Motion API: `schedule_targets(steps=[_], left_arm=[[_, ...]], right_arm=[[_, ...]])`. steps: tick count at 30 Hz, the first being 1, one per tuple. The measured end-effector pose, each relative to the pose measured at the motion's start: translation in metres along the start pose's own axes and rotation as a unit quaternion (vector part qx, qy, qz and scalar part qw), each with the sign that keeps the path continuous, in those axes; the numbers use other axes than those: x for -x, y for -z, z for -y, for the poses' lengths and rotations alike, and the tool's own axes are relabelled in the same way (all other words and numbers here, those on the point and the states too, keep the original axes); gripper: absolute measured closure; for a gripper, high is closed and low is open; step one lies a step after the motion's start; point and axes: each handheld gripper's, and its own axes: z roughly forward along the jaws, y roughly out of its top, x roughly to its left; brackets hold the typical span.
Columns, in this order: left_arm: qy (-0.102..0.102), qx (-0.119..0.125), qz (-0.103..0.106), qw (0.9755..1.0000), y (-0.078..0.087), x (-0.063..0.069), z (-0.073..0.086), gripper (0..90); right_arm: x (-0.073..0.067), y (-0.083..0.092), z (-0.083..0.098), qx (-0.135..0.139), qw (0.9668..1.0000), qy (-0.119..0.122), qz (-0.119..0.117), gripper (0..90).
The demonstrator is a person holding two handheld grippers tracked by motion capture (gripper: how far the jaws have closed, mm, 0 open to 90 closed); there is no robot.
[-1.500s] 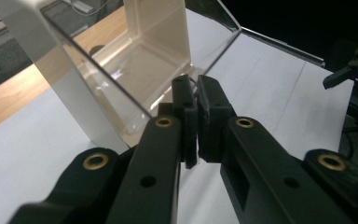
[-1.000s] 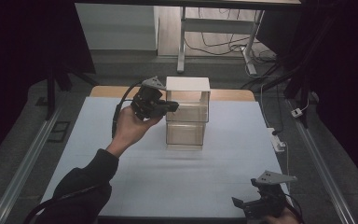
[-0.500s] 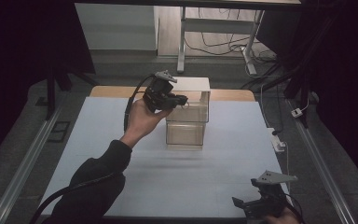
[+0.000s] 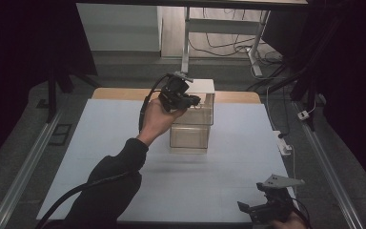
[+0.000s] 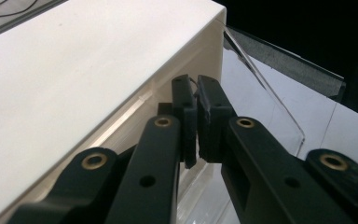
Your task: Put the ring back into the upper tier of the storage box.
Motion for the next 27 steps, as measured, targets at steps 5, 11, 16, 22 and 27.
schedule_targets(steps=[5, 11, 16, 22, 27], left_arm=[[0.0, -0.016, -0.012, 0.9998, -0.009, 0.0, -0.003, 86.3], [0.005, -0.025, -0.018, 0.9995, -0.017, -0.002, -0.003, 85.9], [0.003, -0.028, -0.021, 0.9994, -0.019, -0.002, -0.004, 85.2], [0.004, -0.02, -0.017, 0.9996, -0.017, -0.001, -0.004, 79.1], [0.001, -0.007, -0.002, 1.0, -0.011, 0.002, -0.005, 73.3]], right_arm=[[0.0, 0.0, 0.0, 0.001, 1.0, -0.001, -0.001, 0.0], [0.0, 0.0, 0.0, 0.001, 1.0, -0.002, -0.002, 0.0], [0.0, 0.0, 0.0, 0.001, 1.0, -0.002, -0.002, 0.0], [0.0, 0.001, 0.0, 0.001, 1.0, -0.002, -0.002, 0.0], [0.0, 0.001, 0.0, 0.001, 1.0, -0.002, -0.002, 0.0]])
